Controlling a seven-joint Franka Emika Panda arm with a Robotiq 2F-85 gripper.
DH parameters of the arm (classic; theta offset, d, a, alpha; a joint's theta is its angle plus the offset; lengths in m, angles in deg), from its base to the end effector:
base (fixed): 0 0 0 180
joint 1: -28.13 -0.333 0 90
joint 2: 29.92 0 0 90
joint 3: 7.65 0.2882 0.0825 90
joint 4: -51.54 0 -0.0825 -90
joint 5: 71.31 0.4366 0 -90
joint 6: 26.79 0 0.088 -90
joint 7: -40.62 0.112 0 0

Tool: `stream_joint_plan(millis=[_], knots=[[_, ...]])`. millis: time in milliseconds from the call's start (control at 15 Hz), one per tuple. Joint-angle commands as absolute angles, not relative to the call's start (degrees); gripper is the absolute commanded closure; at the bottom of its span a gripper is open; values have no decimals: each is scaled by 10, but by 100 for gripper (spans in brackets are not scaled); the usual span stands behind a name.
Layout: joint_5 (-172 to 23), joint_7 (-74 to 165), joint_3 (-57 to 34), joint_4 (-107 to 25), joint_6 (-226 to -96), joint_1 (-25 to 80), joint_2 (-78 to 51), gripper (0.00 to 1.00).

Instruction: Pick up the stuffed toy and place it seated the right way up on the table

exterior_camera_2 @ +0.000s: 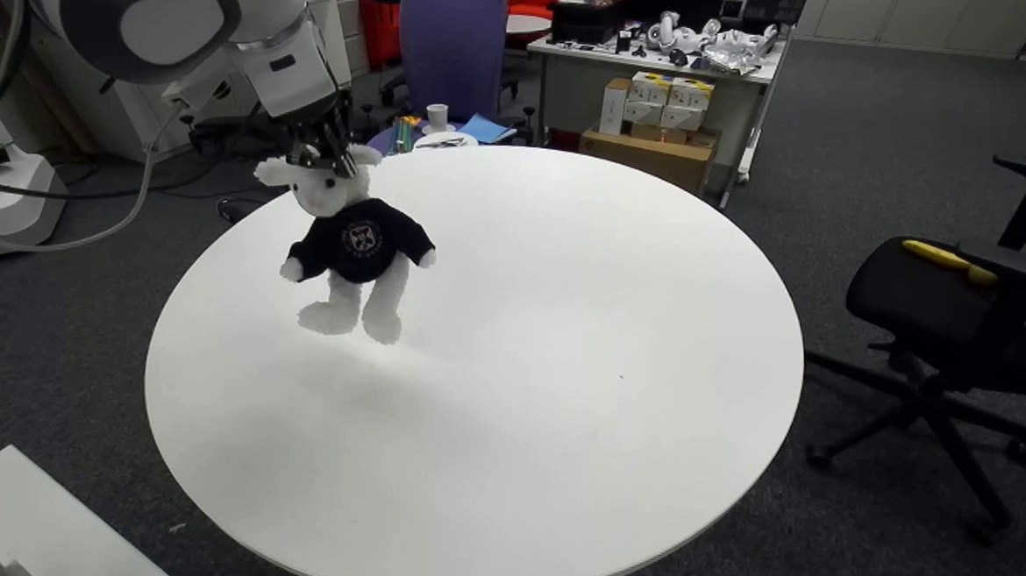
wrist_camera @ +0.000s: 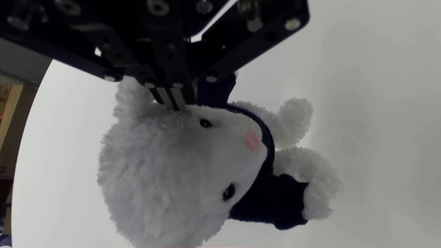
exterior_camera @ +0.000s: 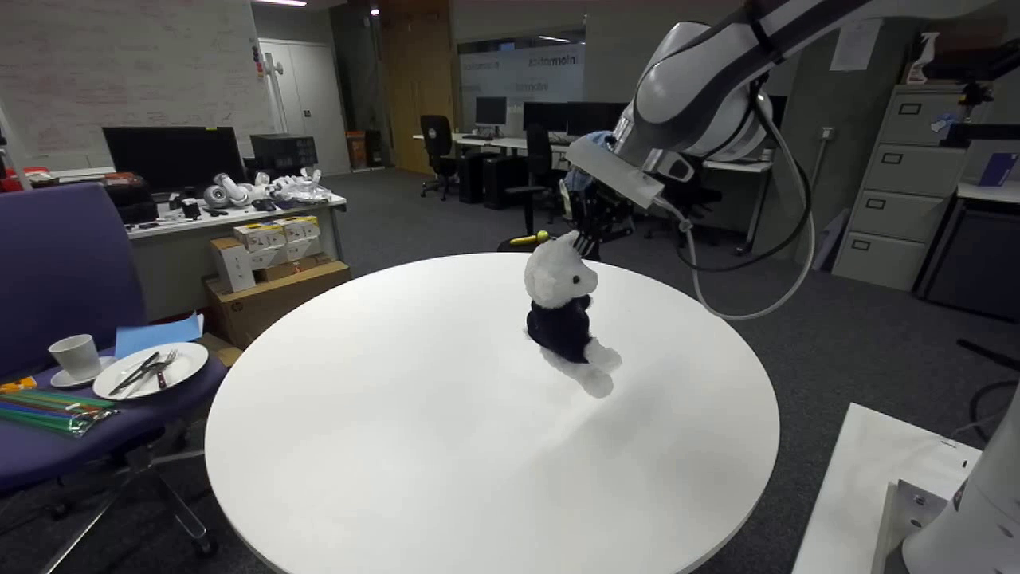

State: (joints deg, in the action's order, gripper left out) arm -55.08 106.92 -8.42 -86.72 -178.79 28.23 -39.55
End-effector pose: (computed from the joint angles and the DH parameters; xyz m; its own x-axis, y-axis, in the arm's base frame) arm 0.5501 -0.0153 0.3541 0.1857 -0.9811 -0.0537 -0.8929 -0.1456 -0.4261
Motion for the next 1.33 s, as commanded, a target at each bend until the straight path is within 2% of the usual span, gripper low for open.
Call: stream_joint_plan(millis=[0, 733, 1267], knots=[[-523, 1061, -89, -904, -1804, 296, -422, 97], [-481, 1062, -111, -961, -1812, 321, -424, 97], [-518, 1133, -87, -893, -1836, 317, -308, 97]])
